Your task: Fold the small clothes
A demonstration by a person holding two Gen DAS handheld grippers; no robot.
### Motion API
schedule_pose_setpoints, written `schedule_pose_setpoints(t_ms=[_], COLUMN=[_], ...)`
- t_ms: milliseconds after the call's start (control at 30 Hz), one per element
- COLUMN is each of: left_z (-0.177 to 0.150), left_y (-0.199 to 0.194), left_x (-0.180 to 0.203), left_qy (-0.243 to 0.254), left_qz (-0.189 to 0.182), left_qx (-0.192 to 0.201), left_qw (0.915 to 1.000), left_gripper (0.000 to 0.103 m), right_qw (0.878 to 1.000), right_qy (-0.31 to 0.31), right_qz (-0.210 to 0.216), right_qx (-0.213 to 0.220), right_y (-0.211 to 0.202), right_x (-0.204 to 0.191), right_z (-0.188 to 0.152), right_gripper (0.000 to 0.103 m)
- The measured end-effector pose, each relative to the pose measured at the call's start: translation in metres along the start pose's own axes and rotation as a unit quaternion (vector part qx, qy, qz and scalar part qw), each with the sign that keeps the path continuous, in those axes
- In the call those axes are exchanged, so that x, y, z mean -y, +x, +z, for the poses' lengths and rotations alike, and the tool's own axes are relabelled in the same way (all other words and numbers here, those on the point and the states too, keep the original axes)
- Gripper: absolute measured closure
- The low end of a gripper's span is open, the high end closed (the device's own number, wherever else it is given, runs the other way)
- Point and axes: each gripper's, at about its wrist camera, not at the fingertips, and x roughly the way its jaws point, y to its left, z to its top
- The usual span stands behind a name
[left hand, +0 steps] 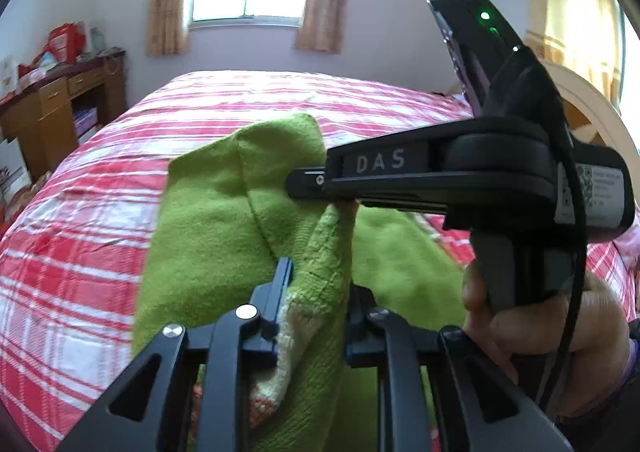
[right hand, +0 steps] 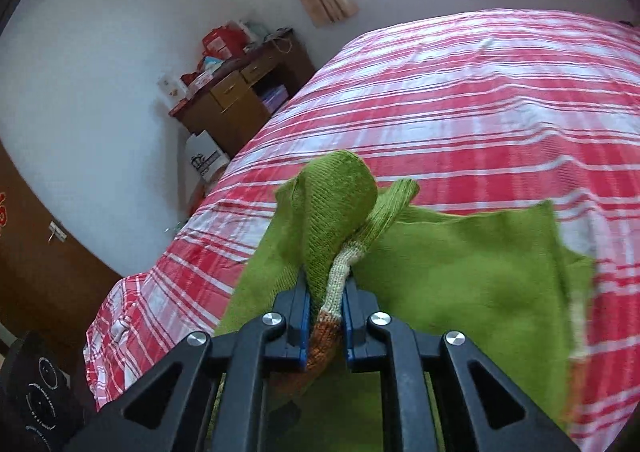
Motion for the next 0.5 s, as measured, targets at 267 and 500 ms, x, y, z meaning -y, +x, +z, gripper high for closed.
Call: schedule_pose_setpoints(t_ms=[267, 500], left_z=[0.003, -0.003], left_y=[0.026, 0.049], left_x=[0.059, 0.085], left_qy=[0.041, 0.074], left_qz=[-0.027, -0.020], left_qx=[-0.027, -0.048], left_qw=[0.9984, 0.9959], left_gripper=[0.082, 0.082], right_qw=[0.999, 0.996], right_qy=[0.035, 0.076], right_qz=[-0.036, -0.048], right_qx=[0.005, -0.007], right_y=[-0.040, -0.046], right_x=[0.070, 0.123], right_z=[-0.006, -0.022], right_gripper=[0.091, 0.091])
